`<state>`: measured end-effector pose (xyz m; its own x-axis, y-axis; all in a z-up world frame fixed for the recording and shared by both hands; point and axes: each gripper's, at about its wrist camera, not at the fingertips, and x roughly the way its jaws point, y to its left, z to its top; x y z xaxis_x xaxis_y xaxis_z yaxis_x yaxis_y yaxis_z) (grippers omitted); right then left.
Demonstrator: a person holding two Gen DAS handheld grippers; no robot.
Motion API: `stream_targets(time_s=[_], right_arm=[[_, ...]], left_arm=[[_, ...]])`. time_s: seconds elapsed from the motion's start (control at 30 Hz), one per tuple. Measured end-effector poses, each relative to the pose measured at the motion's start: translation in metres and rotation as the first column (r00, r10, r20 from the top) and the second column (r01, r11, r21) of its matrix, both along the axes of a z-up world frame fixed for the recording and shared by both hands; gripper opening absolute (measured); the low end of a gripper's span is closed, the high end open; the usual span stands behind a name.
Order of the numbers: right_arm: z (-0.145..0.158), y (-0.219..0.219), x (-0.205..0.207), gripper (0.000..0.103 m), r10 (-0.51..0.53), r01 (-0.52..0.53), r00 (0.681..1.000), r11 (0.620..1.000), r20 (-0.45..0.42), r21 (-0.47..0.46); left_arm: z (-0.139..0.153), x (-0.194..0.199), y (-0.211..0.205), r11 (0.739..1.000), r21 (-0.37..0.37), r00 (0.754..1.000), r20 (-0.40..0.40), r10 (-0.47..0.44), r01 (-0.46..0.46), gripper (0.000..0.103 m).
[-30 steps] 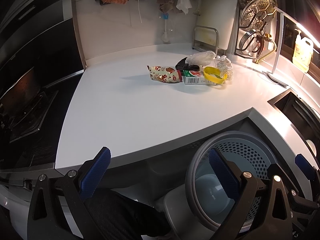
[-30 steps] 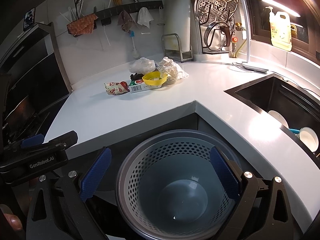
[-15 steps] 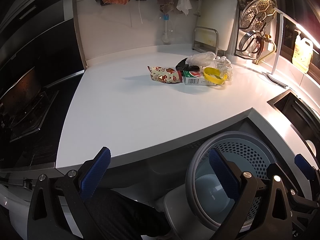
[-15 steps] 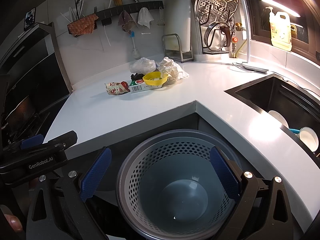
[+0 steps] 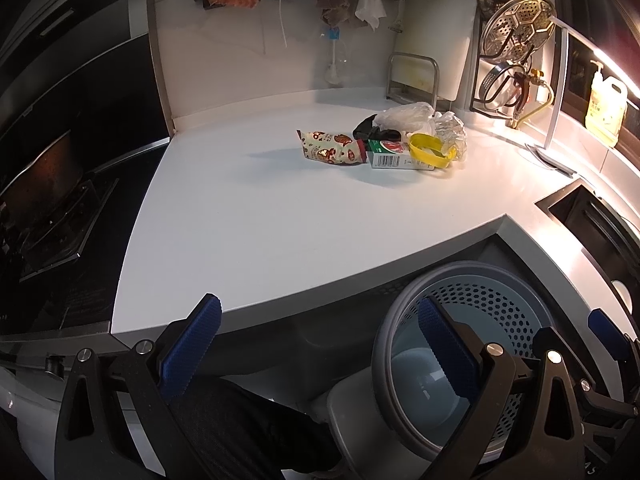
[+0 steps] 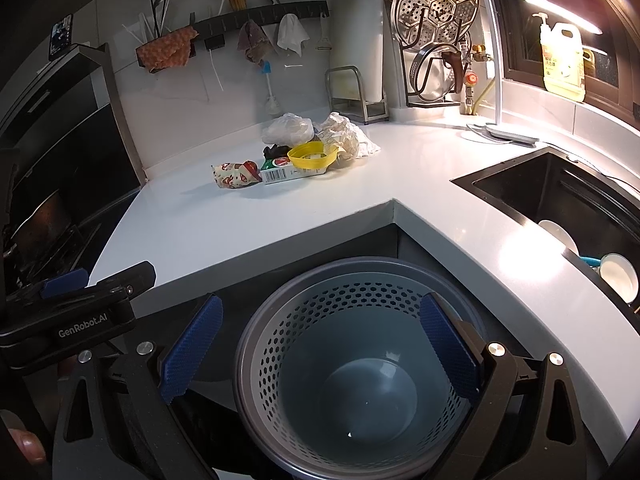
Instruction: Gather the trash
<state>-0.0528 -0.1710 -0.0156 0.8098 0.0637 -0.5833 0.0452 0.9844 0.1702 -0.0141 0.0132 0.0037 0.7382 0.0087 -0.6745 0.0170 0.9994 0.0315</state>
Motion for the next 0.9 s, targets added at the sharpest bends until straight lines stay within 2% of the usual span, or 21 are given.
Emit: stream_targets(time_s=[0.57,0.9], right_arm=[[-0.004,0.001,0.002,0.094,0.004,-0.004,1.0,1.0,-0.006,0.007],[-0.009,-0.012,0.019,0.094,0.031,-0.03,0.999,0.999,-0.03,0.042]], left_arm=[[-0.004,0.005,0.0,1.0,0.0,1.0,-0.009,0.007,-0.007,0.097],[-0.002,0.02,0.0,1.0,0.006,1.0,-0.019,0.02,-0.02,0.097]])
